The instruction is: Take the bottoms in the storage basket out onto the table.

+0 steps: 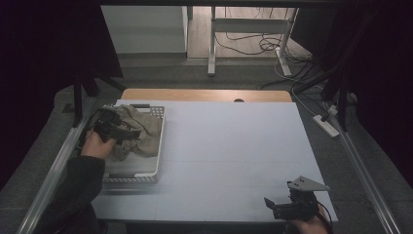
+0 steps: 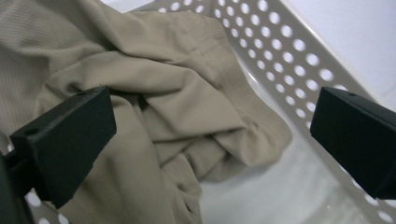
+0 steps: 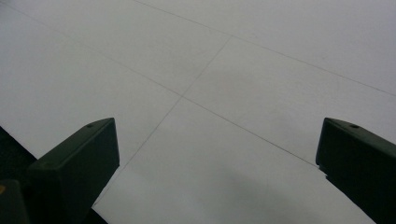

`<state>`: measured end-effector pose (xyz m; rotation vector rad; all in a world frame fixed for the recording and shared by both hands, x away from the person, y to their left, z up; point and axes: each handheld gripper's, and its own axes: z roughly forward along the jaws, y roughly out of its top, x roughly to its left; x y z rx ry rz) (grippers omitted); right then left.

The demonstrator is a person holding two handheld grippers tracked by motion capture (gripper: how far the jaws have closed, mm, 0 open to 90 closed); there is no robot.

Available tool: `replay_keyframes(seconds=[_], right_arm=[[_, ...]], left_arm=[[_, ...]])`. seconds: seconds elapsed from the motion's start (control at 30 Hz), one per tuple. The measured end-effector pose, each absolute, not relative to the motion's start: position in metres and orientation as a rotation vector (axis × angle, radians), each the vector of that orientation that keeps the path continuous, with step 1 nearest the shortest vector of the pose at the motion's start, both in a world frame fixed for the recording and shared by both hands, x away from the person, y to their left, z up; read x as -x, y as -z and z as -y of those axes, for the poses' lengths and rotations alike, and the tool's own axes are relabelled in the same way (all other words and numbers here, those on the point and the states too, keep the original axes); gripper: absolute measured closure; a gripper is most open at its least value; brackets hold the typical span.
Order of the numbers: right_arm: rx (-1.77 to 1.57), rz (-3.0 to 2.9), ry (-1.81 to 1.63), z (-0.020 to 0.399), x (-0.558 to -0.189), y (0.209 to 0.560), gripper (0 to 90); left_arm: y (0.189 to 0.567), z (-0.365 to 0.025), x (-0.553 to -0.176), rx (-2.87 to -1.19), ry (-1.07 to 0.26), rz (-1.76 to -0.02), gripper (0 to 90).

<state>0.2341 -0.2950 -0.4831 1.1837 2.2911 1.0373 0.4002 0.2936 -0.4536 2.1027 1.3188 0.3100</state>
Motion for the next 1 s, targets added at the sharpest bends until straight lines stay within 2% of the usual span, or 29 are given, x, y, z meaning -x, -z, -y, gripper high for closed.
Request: replay_keyframes(seconds=[0.43, 0.67, 1.0], right_arm=[[-1.180, -2.298, -1.041, 0.295, -0.234, 0.483, 0.0], [-1.177, -2.301, -1.043, 0.295, -0.234, 0.483, 0.0], [-1.175, -2.303, -1.044, 0.295, -0.234, 0.483, 0.0]], left_arm=[[0.461, -0.295, -0.435, -2.138, -0.318, -1.405, 0.1], [0.476, -0.295, -0.453, -2.142, -0.219, -1.425, 0.0], [0.499, -0.290, -0.464, -2.208, -0.212, -1.451, 0.0]])
